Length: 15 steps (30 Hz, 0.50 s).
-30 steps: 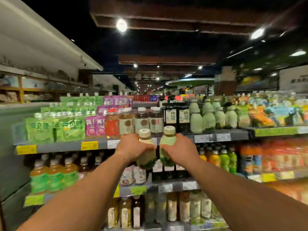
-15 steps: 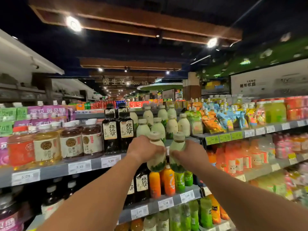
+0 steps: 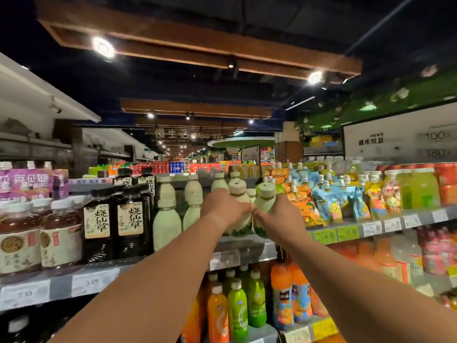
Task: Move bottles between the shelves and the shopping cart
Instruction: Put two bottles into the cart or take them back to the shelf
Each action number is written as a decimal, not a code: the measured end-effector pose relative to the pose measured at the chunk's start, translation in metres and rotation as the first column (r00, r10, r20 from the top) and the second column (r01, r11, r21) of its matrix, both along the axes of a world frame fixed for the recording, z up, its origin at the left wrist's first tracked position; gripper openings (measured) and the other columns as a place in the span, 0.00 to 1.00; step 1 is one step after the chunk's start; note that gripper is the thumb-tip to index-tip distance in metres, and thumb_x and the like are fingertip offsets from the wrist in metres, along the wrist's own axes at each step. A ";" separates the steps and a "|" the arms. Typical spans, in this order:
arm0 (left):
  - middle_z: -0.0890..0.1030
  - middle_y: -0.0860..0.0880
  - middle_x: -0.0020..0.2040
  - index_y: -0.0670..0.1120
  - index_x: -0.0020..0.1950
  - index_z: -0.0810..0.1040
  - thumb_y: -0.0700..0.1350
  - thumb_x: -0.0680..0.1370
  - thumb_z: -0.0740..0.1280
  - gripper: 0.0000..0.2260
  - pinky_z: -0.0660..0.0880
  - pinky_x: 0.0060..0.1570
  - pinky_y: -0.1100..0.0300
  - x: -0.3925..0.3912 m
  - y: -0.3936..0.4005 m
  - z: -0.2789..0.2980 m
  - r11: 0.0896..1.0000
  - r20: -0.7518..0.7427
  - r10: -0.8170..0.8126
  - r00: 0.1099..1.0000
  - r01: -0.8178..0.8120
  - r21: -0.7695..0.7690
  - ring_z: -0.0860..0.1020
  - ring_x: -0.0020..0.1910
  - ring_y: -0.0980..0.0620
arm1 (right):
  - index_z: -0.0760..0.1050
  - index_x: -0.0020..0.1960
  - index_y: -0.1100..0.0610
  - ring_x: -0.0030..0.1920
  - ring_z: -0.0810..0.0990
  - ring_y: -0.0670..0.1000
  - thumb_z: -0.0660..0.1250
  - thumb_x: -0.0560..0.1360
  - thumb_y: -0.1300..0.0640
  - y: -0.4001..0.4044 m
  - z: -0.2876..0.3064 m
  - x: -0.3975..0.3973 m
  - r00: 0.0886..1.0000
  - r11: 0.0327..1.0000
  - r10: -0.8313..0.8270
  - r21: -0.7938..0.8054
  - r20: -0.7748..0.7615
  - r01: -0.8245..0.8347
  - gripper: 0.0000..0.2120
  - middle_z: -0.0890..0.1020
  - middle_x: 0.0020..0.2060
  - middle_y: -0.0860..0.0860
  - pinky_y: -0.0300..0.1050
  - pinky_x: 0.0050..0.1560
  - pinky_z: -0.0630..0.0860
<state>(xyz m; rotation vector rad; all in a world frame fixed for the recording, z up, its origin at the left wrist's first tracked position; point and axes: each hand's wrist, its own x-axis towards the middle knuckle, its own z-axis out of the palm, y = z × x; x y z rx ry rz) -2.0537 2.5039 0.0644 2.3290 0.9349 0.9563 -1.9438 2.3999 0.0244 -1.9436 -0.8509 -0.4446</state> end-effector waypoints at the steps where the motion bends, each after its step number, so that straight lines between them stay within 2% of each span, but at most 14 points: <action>1: 0.81 0.48 0.49 0.46 0.52 0.79 0.64 0.67 0.75 0.25 0.72 0.35 0.58 0.010 0.003 0.000 1.000 0.001 0.025 1.000 -0.025 -0.009 0.78 0.44 0.48 | 0.65 0.53 0.53 0.43 0.76 0.55 0.69 0.71 0.38 0.006 0.000 0.011 1.000 1.000 0.016 -0.002 0.015 -0.016 0.24 0.79 0.47 0.53 0.45 0.38 0.70; 3: 0.82 0.48 0.53 0.47 0.57 0.79 0.64 0.67 0.75 0.27 0.77 0.45 0.55 0.027 0.009 -0.004 0.998 -0.010 0.062 0.998 -0.062 -0.031 0.80 0.49 0.47 | 0.66 0.56 0.56 0.48 0.79 0.58 0.69 0.71 0.37 0.017 -0.002 0.031 0.998 0.999 0.049 -0.021 0.032 -0.048 0.27 0.80 0.49 0.54 0.45 0.39 0.71; 5: 0.81 0.47 0.57 0.47 0.61 0.77 0.63 0.67 0.75 0.30 0.77 0.52 0.54 0.041 0.014 -0.011 0.993 -0.027 0.106 0.994 -0.107 -0.042 0.79 0.54 0.45 | 0.66 0.58 0.56 0.51 0.79 0.58 0.69 0.71 0.36 0.029 -0.010 0.048 0.995 0.994 0.095 -0.051 0.025 -0.094 0.28 0.80 0.51 0.55 0.45 0.40 0.70; 7: 0.80 0.47 0.59 0.47 0.63 0.75 0.62 0.67 0.76 0.31 0.76 0.52 0.55 0.051 0.017 -0.019 0.987 -0.043 0.150 0.988 -0.153 -0.057 0.79 0.56 0.45 | 0.66 0.59 0.57 0.51 0.80 0.58 0.68 0.72 0.36 0.037 -0.021 0.062 0.991 0.989 0.129 -0.079 0.017 -0.127 0.28 0.81 0.52 0.55 0.44 0.40 0.68; 10: 0.81 0.47 0.57 0.46 0.61 0.76 0.64 0.67 0.75 0.31 0.77 0.53 0.54 0.063 0.019 -0.027 0.977 -0.083 0.182 0.980 -0.190 -0.097 0.79 0.54 0.45 | 0.67 0.59 0.57 0.51 0.80 0.59 0.66 0.73 0.35 0.048 -0.031 0.078 0.989 0.986 0.143 -0.095 0.038 -0.139 0.29 0.81 0.51 0.56 0.44 0.40 0.68; 15: 0.82 0.48 0.49 0.47 0.53 0.78 0.69 0.63 0.75 0.31 0.80 0.50 0.51 0.069 0.019 -0.025 0.965 -0.114 0.222 0.968 -0.236 -0.119 0.80 0.46 0.47 | 0.66 0.48 0.56 0.46 0.81 0.58 0.66 0.74 0.36 0.061 -0.020 0.091 0.988 0.965 0.145 -0.225 0.047 -0.131 0.23 0.81 0.45 0.54 0.45 0.38 0.69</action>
